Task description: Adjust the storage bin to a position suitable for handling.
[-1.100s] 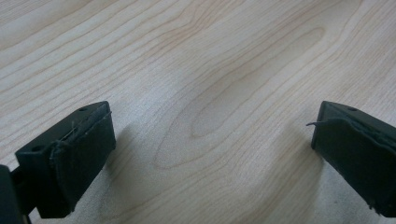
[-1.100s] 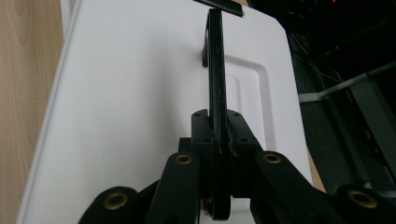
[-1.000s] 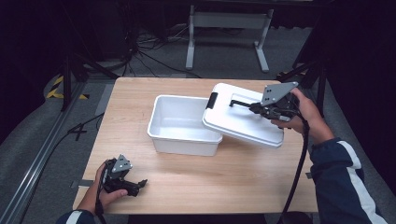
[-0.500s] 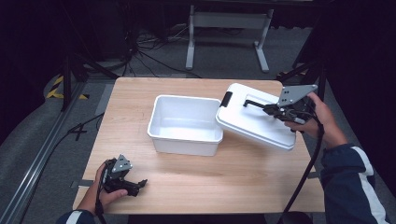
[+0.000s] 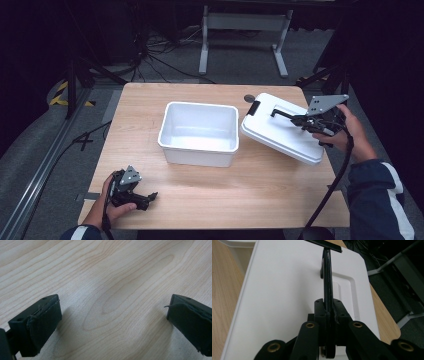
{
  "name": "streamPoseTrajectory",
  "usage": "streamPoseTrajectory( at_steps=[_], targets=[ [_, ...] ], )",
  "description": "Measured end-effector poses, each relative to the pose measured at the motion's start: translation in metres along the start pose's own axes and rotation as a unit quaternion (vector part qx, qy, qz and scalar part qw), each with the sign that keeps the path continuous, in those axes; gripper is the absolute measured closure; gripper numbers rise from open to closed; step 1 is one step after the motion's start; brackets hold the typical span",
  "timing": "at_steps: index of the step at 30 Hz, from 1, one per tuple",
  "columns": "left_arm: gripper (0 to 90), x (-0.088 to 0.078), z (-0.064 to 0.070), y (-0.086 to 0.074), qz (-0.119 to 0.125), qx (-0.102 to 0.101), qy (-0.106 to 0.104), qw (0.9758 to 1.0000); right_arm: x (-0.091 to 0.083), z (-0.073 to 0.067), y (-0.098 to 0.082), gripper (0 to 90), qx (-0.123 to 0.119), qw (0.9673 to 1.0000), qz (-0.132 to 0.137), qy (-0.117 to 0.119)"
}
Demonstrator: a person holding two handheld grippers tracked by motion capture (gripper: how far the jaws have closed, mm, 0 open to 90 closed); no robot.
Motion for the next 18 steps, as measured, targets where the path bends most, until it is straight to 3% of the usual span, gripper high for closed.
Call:
streamPoseTrajectory(
  at_steps=[9,18],
  targets=[
    [0.1,0.0,0.0,0.0,0.0,0.0,0.0,1.0,0.016,0.001,-0.013,84.1,0.017,0.9998,-0.011,0.008],
    [0.1,0.0,0.0,0.0,0.0,0.0,0.0,1.0,0.049,-0.003,-0.025,84.1,0.024,0.9983,-0.046,0.025]
  ],
)
Point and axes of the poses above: each handheld gripper's, and its own axes: x roughly forward along the jaws, y roughly out of its top, z roughly to its right, the point moved 1 cm from there along x, roughly forward along the jaws, and after that the axes turned 1 degree about -z, right-handed, at the moved point
